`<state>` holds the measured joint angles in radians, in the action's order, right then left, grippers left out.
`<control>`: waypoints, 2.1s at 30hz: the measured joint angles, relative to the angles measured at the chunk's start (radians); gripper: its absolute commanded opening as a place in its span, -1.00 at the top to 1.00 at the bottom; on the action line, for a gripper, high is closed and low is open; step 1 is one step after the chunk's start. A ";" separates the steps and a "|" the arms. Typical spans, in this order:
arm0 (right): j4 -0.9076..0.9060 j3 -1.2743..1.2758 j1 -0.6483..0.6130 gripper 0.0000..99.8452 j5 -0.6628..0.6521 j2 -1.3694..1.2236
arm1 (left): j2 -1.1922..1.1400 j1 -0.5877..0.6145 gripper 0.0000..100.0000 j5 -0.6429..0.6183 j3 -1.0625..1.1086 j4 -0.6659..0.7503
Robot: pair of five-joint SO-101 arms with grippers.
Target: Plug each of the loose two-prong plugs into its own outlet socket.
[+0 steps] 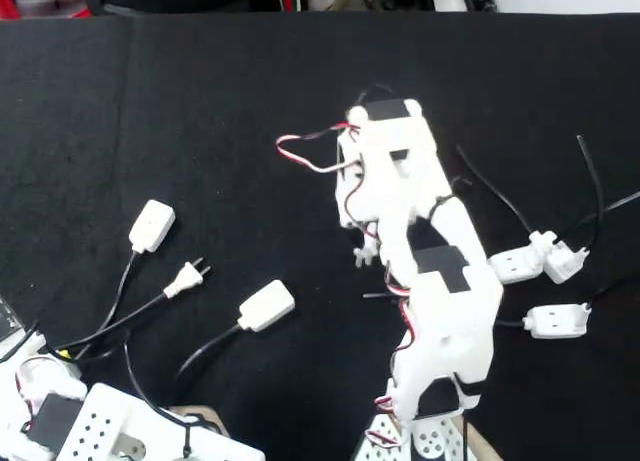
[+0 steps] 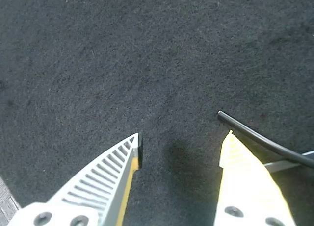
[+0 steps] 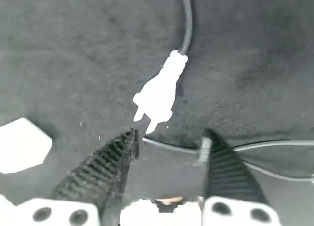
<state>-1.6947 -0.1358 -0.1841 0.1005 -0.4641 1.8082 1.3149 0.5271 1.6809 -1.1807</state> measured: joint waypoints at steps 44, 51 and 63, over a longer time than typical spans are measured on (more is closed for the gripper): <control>0.058 -0.092 0.009 0.52 -0.008 -0.181 | 0.000 0.000 0.47 0.000 0.000 0.000; 0.046 -0.146 0.023 0.66 0.040 -0.199 | 0.000 0.000 0.47 0.000 0.000 0.000; 0.021 -0.247 0.051 0.79 0.044 -0.333 | 0.000 0.000 0.47 0.000 0.000 0.000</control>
<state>-1.6732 -0.3828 -0.1335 0.1450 -0.7971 1.8082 1.3149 0.5271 1.6809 -1.1807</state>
